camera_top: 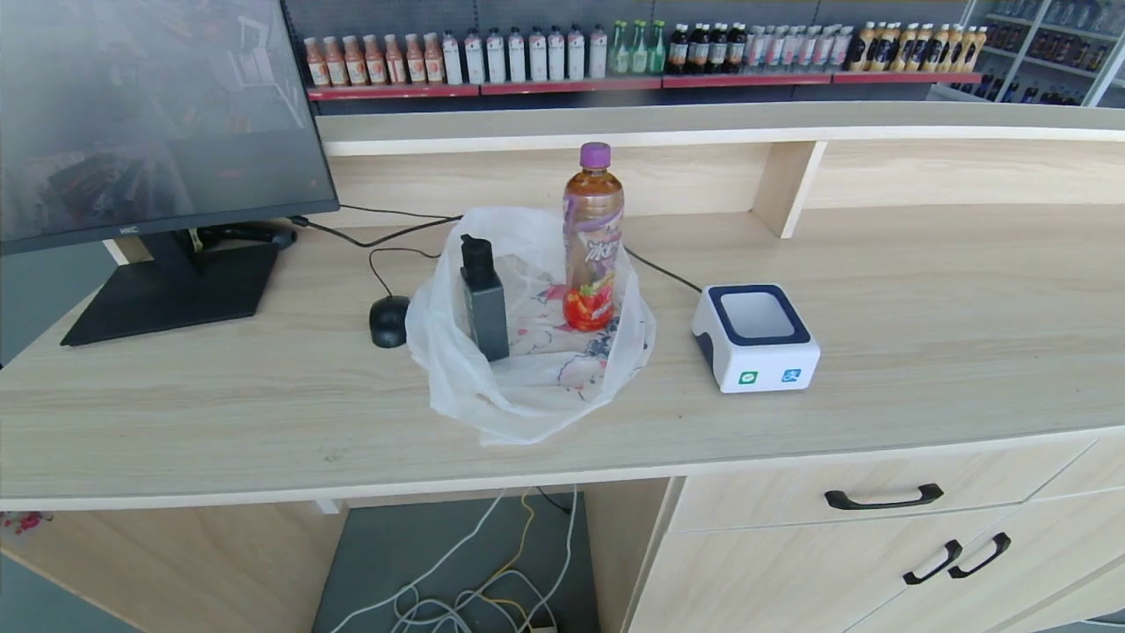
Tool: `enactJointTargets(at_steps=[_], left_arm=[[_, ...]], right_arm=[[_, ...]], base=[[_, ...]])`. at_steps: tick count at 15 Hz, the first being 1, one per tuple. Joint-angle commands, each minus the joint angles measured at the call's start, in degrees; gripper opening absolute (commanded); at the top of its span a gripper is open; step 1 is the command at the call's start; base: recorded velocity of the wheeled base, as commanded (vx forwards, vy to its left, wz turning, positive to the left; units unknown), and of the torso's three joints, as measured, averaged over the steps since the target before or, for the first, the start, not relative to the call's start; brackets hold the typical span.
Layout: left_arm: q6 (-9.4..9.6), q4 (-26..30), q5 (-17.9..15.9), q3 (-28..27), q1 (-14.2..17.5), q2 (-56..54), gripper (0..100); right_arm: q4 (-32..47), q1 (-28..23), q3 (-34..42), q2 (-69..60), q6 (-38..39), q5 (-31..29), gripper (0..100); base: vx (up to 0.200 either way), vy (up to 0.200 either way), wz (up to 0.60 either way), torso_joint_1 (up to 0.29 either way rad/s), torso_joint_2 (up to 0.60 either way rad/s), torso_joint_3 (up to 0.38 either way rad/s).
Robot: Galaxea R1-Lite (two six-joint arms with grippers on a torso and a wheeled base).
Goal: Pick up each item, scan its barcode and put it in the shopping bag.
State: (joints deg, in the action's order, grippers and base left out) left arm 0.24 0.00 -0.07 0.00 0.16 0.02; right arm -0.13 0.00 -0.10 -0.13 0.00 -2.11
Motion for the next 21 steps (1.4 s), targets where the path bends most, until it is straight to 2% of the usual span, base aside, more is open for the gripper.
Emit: enactJointTargets(at_steps=[1,14,21], left_arm=[[-0.07,0.0,0.1,0.0,0.0,0.0,100],[0.28,0.0,0.0,0.0,0.0,0.0,100],[0.11,0.0,0.0,0.0,0.0,0.0,100]], right_arm=[[0.0,0.0,0.0,0.1,0.0,0.0,100],[0.0,0.0,0.0,0.1,0.0,0.0,100],[0.0,0.0,0.0,0.1,0.0,0.0,100]], base=[[0.0,-0.2,0.0,0.007,0.0,0.012],[0.0,-0.2,0.0,0.001,0.0,0.002],[0.0,0.0,0.0,0.0,0.0,0.0]])
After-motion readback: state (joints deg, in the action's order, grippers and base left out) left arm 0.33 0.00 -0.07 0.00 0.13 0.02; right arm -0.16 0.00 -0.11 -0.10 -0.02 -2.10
